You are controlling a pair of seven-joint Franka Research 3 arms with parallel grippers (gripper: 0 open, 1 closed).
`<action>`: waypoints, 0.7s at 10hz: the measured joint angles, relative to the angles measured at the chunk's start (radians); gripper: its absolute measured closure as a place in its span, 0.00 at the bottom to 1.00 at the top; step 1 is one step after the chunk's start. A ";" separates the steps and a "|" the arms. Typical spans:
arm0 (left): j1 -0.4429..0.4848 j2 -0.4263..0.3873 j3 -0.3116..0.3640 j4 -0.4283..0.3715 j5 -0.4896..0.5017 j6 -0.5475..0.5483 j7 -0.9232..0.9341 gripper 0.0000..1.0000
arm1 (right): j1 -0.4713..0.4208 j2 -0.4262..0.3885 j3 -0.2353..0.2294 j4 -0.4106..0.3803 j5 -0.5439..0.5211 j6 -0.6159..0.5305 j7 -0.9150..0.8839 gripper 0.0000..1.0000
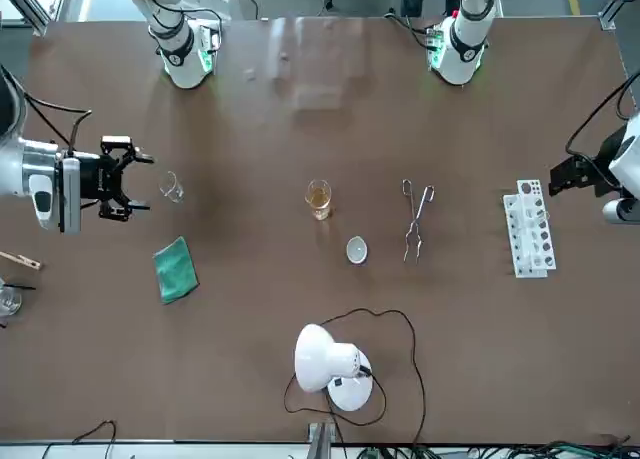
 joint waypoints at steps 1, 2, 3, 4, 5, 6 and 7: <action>0.000 0.000 0.000 0.000 0.000 0.000 0.000 0.00 | 0.024 -0.001 0.000 0.046 -0.054 0.010 0.115 0.00; 0.000 0.000 0.000 0.000 0.000 0.000 0.000 0.00 | 0.042 -0.002 0.000 0.094 -0.118 0.011 0.239 0.00; 0.000 0.000 0.000 0.000 0.000 0.000 0.000 0.00 | 0.058 -0.002 0.000 0.135 -0.183 0.011 0.352 0.00; 0.000 0.000 0.000 0.000 0.000 0.000 0.000 0.00 | 0.076 -0.003 0.000 0.163 -0.239 0.011 0.456 0.00; 0.000 0.000 0.000 0.000 0.000 0.000 0.000 0.00 | 0.094 -0.003 0.000 0.180 -0.289 0.011 0.547 0.00; 0.000 0.000 0.000 0.000 0.000 0.000 0.000 0.00 | 0.109 -0.003 0.000 0.187 -0.335 0.016 0.615 0.00; 0.001 0.000 0.000 0.000 0.000 0.000 0.000 0.00 | 0.123 -0.003 0.000 0.191 -0.382 0.027 0.665 0.00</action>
